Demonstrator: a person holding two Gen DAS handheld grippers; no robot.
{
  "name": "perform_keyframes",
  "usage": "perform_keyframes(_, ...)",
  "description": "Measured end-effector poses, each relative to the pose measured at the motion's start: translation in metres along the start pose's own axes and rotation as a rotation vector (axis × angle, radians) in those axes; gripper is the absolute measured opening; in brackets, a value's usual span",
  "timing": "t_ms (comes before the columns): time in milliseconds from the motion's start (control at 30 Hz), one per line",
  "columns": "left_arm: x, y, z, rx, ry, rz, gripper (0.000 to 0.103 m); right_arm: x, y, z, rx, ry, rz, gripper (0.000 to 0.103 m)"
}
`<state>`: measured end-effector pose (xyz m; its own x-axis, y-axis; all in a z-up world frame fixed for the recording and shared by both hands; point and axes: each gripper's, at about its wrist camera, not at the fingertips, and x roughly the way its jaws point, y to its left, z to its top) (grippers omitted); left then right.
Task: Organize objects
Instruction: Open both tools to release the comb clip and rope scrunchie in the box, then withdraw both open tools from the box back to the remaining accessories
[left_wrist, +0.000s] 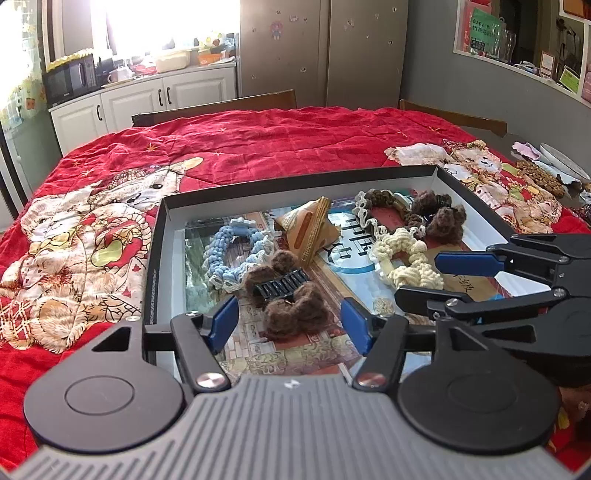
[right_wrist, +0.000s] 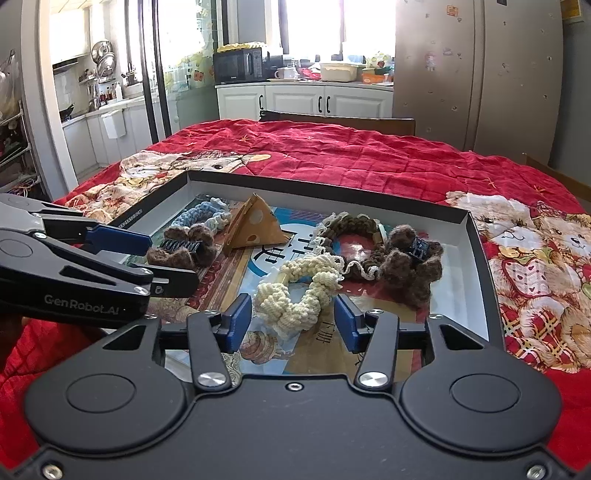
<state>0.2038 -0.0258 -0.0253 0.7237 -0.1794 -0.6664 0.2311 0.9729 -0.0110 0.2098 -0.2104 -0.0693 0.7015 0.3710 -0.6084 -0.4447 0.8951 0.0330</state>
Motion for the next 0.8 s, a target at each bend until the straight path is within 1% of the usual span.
perform_keyframes(167, -0.005, 0.001, 0.0, -0.004, -0.008, 0.0, 0.079, -0.005, 0.0, 0.0, -0.001, -0.007, -0.004, 0.052)
perform_keyframes(300, -0.009, 0.001, 0.0, -0.004, -0.014, 0.005, 0.082, -0.009, -0.001, 0.0, 0.004, -0.014, 0.0, 0.053)
perform_keyframes(567, -0.016, 0.001, 0.001, -0.003, -0.025, 0.004, 0.082, -0.019, -0.002, 0.002, 0.012, -0.034, -0.002, 0.057)
perform_keyframes(700, -0.022, 0.0, 0.002, 0.0, -0.037, 0.005, 0.085, -0.027, -0.003, 0.003, 0.022, -0.043, 0.0, 0.059)
perform_keyframes(800, -0.028, -0.001, 0.003, 0.005, -0.047, 0.004, 0.085, -0.032, -0.005, 0.004, 0.029, -0.049, 0.004, 0.06)
